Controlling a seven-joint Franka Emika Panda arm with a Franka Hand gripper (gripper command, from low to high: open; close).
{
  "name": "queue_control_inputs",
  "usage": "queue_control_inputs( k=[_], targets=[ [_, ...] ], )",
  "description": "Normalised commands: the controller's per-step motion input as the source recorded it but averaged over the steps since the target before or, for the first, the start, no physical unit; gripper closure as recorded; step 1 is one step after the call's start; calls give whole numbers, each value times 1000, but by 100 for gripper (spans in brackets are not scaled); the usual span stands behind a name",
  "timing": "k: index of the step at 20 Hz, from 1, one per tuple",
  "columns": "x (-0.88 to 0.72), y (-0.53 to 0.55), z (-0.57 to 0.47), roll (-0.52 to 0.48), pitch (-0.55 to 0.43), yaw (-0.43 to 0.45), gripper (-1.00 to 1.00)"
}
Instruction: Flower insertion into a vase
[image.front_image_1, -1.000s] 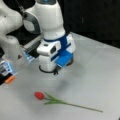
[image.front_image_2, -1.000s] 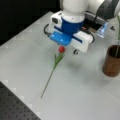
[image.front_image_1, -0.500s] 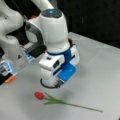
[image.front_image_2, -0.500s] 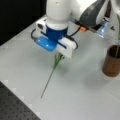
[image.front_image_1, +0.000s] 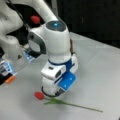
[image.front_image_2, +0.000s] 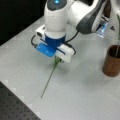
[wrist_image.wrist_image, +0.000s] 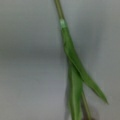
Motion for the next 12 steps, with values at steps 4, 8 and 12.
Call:
queue_control_inputs(
  k=[4,8,12],
  targets=[
    [125,5,-168,-76,138,91,-100],
    [108,-59,-94,32,60,40,-100],
    [161,-98,-127,166,-29,-109,-100]
  ],
)
